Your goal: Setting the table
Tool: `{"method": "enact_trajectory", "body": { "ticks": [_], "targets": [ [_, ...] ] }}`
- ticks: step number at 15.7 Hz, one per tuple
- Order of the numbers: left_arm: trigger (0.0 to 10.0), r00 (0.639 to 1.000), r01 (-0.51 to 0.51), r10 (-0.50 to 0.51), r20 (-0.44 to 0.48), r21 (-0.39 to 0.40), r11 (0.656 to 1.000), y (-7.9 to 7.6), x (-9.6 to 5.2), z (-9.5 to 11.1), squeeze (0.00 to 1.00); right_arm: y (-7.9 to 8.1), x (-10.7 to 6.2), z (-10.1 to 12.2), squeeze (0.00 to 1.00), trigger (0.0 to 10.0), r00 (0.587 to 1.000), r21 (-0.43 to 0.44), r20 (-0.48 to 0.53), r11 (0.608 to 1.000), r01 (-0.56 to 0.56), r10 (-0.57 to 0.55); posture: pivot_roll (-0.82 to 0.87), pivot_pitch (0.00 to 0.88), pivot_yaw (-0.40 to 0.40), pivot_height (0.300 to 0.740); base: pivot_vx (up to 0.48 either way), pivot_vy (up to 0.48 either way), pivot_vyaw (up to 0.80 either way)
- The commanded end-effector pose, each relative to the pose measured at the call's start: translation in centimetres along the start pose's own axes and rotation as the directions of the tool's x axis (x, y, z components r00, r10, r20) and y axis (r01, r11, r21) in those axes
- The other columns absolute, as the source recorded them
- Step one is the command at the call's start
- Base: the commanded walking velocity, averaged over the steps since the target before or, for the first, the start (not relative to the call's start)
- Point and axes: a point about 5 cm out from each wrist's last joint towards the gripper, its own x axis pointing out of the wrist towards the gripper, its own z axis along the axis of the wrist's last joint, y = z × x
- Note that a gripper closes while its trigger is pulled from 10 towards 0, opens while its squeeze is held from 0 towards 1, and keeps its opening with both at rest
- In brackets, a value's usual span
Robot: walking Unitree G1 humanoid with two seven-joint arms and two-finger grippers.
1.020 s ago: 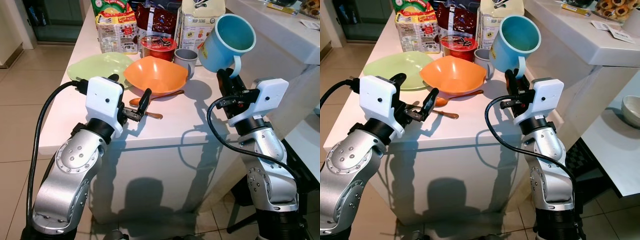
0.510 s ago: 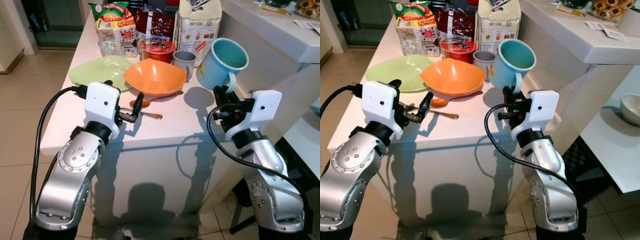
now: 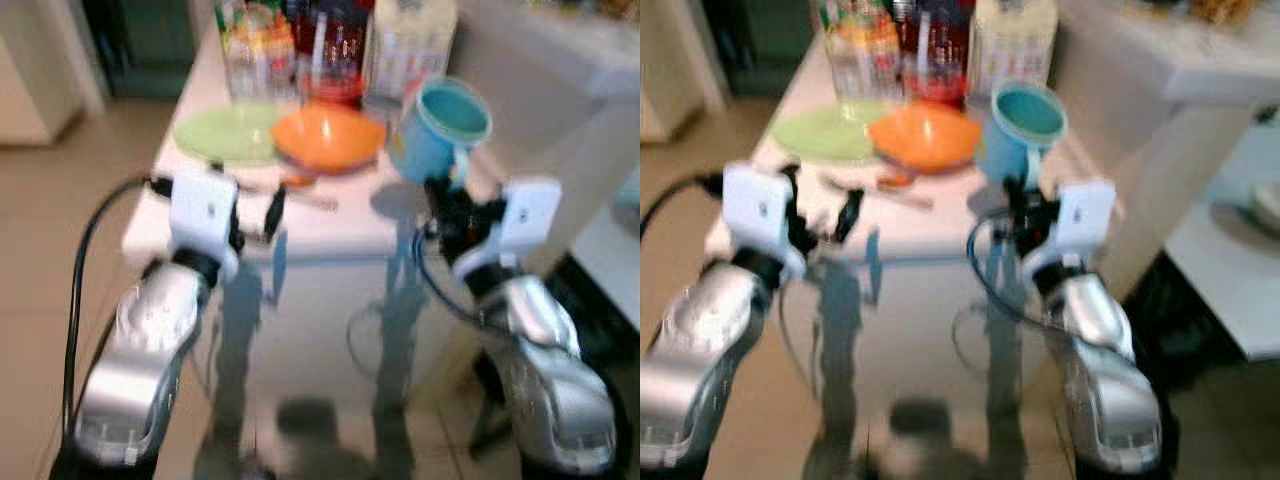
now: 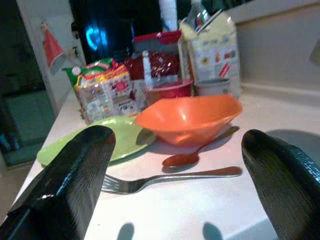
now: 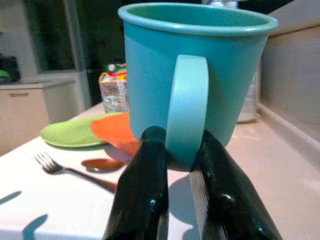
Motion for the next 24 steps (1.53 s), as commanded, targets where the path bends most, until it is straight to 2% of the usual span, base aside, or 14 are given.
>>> {"method": "enact_trajectory", "body": {
  "ticks": [1,3,7,15,24],
  "targets": [
    [10.0,1.0,0.004,-0.004,-0.004,0.004,1.0,0.0,-0.1,-0.1,0.0,0.1,0.0,0.5,0.0,10.0,1.0,0.002,0.013,1.0,0.001,-0.001,0.04,0.0,-0.05,0.74,0.0,0.0,0.0],
    [10.0,1.0,-0.005,0.005,-0.005,-0.011,1.0,0.0,0.0,-0.3,0.0,0.0,-0.1,0.4,0.0,10.0,1.0,-0.002,0.005,1.0,0.003,-0.003,0.03,0.0,-0.046,0.74,0.0,0.0,0.0],
    [10.0,0.994,-0.1,0.098,-0.038,-0.033,0.994,0.7,0.2,-1.4,0.0,-0.4,-0.1,-0.1,0.0,10.0,0.999,-0.044,-0.03,0.999,0.023,-0.024,0.02,0.0,-0.044,0.74,0.0,0.0,0.0],
    [10.0,0.993,-0.1,0.1,-0.068,0.004,0.995,0.6,0.3,-2.4,0.0,-1.8,-0.2,-2.6,0.0,10.0,0.988,-0.095,-0.146,0.995,0.03,-0.044,0.02,0.0,-0.046,0.74,0.0,-0.384,0.0],
    [10.0,0.991,-0.112,0.113,-0.077,0.017,0.994,0.8,0.6,-3.0,0.0,-2.4,-0.1,-2.7,0.0,10.0,0.989,-0.099,-0.128,0.993,0.058,-0.071,0.02,0.0,-0.034,0.74,0.0,-0.386,0.0]
  ]
}}
